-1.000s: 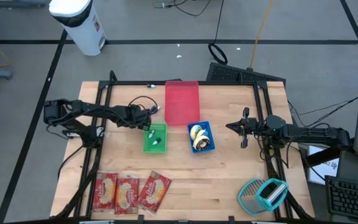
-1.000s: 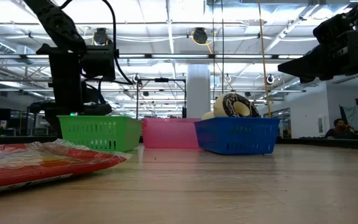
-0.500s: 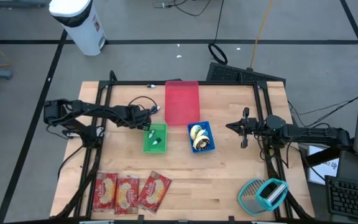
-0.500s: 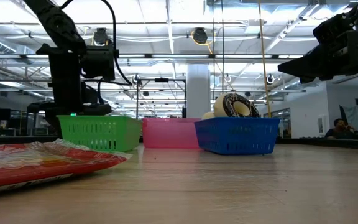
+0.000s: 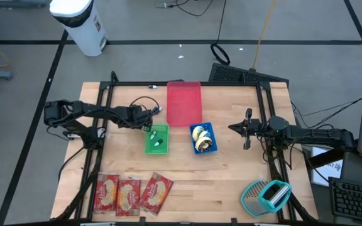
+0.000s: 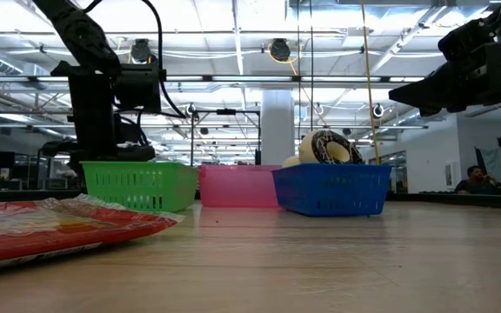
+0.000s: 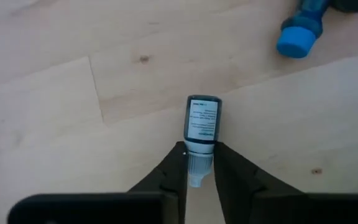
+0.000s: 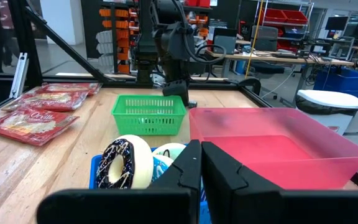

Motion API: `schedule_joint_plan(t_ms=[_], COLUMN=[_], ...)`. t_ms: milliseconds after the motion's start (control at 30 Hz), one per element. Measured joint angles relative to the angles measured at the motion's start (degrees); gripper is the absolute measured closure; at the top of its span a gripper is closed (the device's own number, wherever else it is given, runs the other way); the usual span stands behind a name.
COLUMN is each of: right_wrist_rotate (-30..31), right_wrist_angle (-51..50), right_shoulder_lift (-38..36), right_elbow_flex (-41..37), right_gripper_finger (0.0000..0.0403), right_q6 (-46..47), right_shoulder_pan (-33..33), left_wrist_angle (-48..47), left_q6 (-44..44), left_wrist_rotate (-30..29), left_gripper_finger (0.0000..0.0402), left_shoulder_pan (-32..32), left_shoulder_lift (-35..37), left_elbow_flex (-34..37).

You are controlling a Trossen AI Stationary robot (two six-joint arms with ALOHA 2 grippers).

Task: Pick & Place Food Item
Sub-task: Put the black food coloring bottle into the green bin

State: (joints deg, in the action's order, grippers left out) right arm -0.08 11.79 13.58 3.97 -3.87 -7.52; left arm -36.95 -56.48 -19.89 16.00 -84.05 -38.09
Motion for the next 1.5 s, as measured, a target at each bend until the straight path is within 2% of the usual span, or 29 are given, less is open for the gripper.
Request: schedule_joint_plan(t_ms=[167, 367, 633, 833, 1100, 1233, 1333, 1500], right_wrist_rotate=[-0.01, -0.01, -0.01, 0.00, -0.01, -0.02, 0.00, 0.00], right_wrist_angle=[0.00, 0.00, 0.00, 0.00, 0.00, 0.00, 0.00, 0.00], right_shoulder_lift=[-0.01, -0.02, -0.02, 0.00, 0.00, -0.01, 0.00, 0.00], right_elbow_flex=[-0.01, -0.01, -0.01, -0.01, -0.01, -0.01, -0.02, -0.01], right_gripper_finger=[0.0398, 0.0398, 0.0399, 0.0399, 0.0398, 0.0399, 0.0399, 0.0399], right_q6=[0.01, 0.01, 0.01, 0.01, 0.01, 0.01, 0.01, 0.01], right_shoulder_pan=[0.00, -0.01, -0.01, -0.01, 0.00, -0.01, -0.01, 0.00], left_wrist_angle=[-0.46, -1.10, -1.46, -3.58, -1.39, 1.08, 1.54, 1.47], left_q6=[0.77, 4.02, 9.98, 18.03, 28.11, 37.14, 42.83, 49.26], left_wrist_rotate=[-0.94, -1.25, -0.36, 1.71, 3.75, 11.24, 14.19, 14.39], left_gripper_finger=[0.0361, 0.0399, 0.0399, 0.0355, 0.0233, 0.0186, 0.0172, 0.0181], left_shoulder_pan=[0.76, 0.62, 0.43, 1.31, 8.22, 11.90, 13.56, 15.21], left_shoulder_lift=[0.60, 4.59, 10.54, 11.06, 10.99, 10.99, 10.99, 10.99], left_elbow_flex=[-0.09, -1.10, -2.34, -2.38, -2.38, -2.38, -2.38, -2.38])
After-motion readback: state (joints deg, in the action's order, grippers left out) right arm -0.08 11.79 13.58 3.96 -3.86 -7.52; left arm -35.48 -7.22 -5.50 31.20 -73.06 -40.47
